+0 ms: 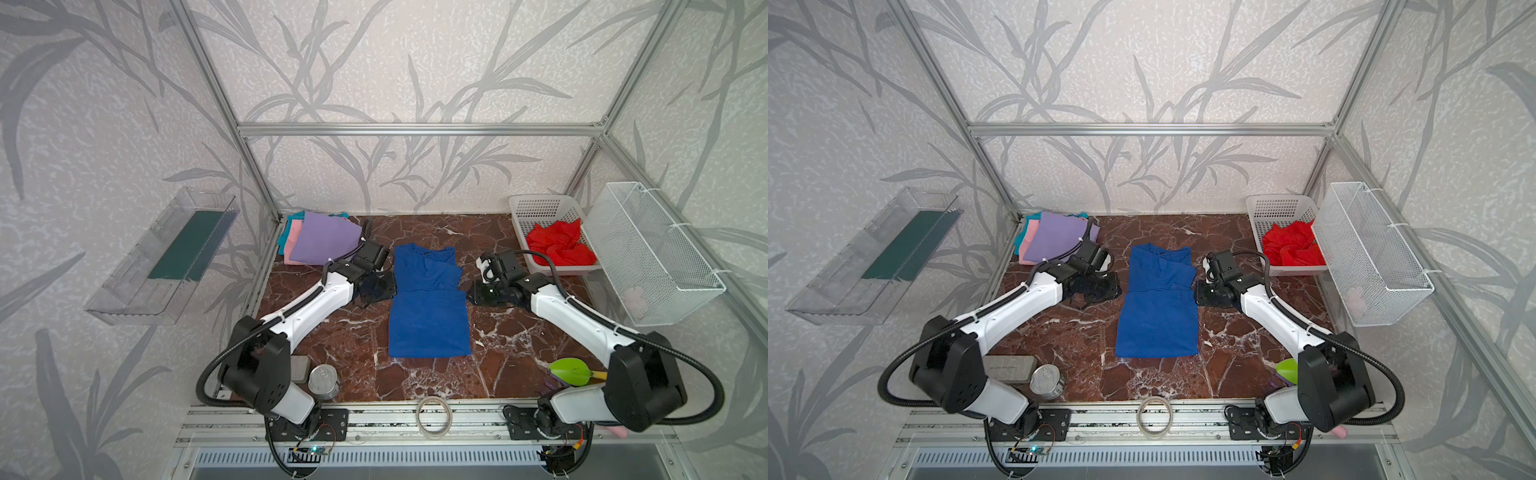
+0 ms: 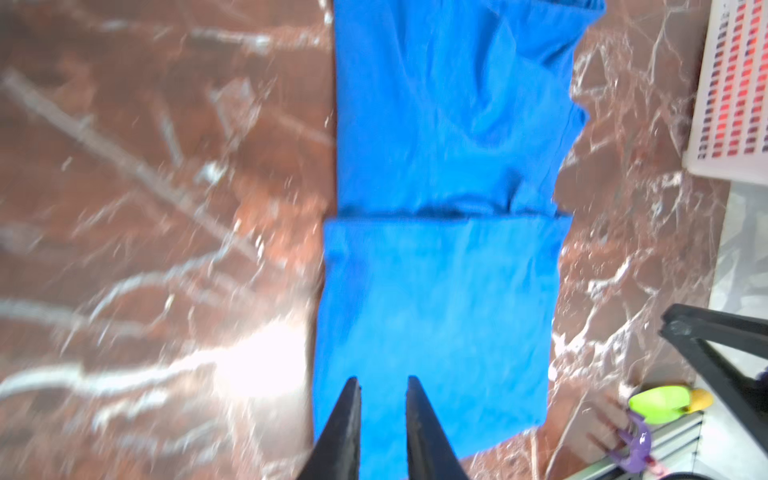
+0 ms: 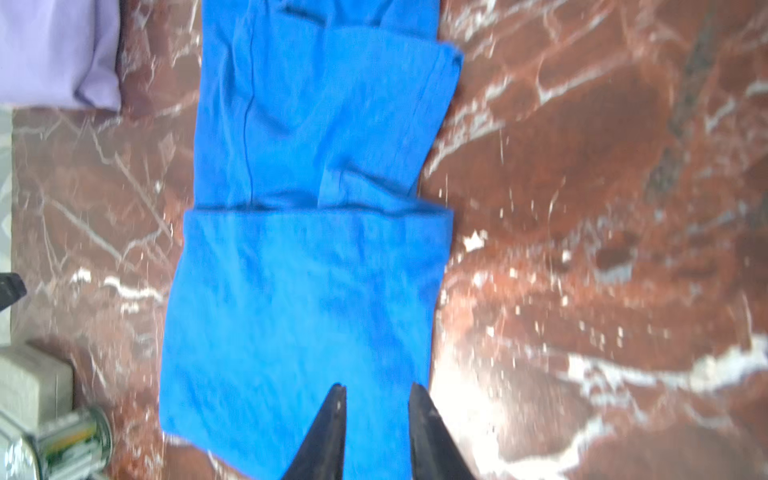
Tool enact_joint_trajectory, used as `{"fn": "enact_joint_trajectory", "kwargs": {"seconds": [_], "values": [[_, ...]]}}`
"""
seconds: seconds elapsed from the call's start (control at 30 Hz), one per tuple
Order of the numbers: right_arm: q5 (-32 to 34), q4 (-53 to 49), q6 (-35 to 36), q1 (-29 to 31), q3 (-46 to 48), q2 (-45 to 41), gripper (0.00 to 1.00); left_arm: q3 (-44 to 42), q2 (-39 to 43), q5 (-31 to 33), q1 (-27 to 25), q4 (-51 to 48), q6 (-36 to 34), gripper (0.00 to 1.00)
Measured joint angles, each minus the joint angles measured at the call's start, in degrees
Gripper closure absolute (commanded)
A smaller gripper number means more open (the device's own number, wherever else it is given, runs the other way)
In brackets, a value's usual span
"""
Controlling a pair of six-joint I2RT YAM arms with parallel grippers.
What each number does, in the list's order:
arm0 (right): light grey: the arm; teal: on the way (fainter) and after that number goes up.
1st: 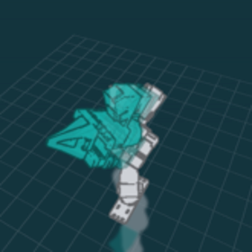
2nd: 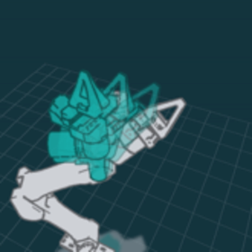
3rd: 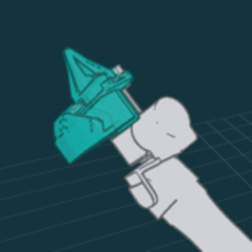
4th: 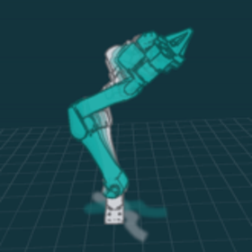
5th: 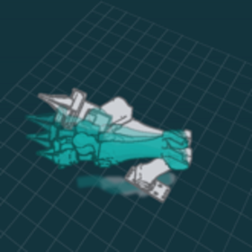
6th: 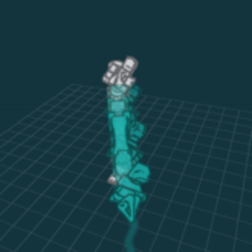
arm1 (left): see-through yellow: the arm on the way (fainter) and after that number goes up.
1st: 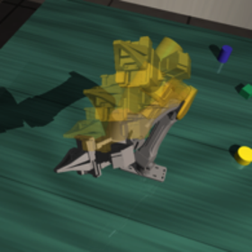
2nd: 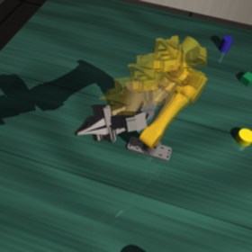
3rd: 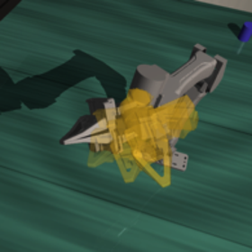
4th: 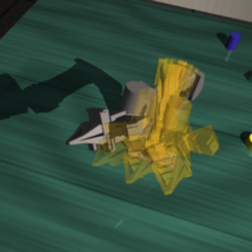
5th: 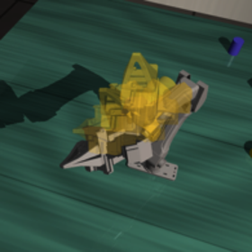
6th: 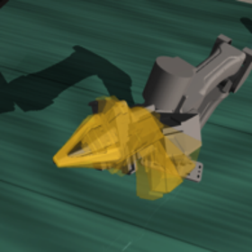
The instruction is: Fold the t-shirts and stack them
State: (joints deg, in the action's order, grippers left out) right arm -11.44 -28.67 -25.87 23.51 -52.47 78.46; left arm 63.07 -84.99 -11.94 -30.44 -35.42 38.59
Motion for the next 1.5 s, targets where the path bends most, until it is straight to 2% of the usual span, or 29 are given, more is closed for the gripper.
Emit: {"fn": "enact_joint_trajectory", "kwargs": {"seconds": [0.2, 0.3, 0.37, 0.53, 0.73, 0.9, 1.0, 1.07, 1.27, 1.37, 1.5], "values": [[-1.3, -4.7, -3.1, 5.5, 12.4, -5.2, 0.69, -14.0, 4.1, -1.0, -5.0, -1.1, 2.6, 0.59], [-3.0, -4.9, -5.7, 7.0, 16.7, -7.8, 0.57, -19.2, 6.9, -2.3, -5.7, 0.0, 4.7, 0.51], [-4.1, -3.8, -7.1, 7.3, 18.4, -8.6, 0.51, -20.7, 8.3, -3.2, -6.3, 1.6, 5.6, 0.47], [-6.8, 1.3, -11.0, 7.8, 21.9, -8.1, 0.50, -22.3, 7.9, -5.2, -8.0, 7.4, 7.5, 0.45], [-10.3, 10.8, -15.2, 8.5, 24.7, -7.0, 0.58, -24.3, 4.0, -7.5, -9.3, 12.0, 9.1, 0.60], [-10.7, 14.6, -17.2, 9.2, 25.9, -6.1, 0.84, -24.5, 1.7, -7.9, -9.4, 13.0, 9.1, 0.79], [-10.7, 14.7, -17.7, 9.5, 26.1, -5.8, 0.95, -24.0, 0.4, -8.3, -9.4, 13.7, 9.2, 0.99], [-10.7, 14.8, -17.9, 9.7, 26.1, -5.8, 1.00, -23.5, -0.1, -8.6, -9.5, 13.9, 8.8, 1.00], [-10.5, 11.0, -18.3, 10.8, 25.0, -8.2, 1.00, -21.2, 1.4, -8.8, -9.5, 9.5, 9.0, 1.00], [-10.0, 5.3, -18.3, 12.2, 21.6, -12.1, 1.00, -17.4, 4.9, -8.7, -9.6, 4.5, 8.9, 1.00], [-8.3, -0.7, -18.4, 12.5, 14.8, -17.6, 1.00, -8.0, 9.9, -6.3, -9.6, -1.4, 7.5, 1.00]]}}
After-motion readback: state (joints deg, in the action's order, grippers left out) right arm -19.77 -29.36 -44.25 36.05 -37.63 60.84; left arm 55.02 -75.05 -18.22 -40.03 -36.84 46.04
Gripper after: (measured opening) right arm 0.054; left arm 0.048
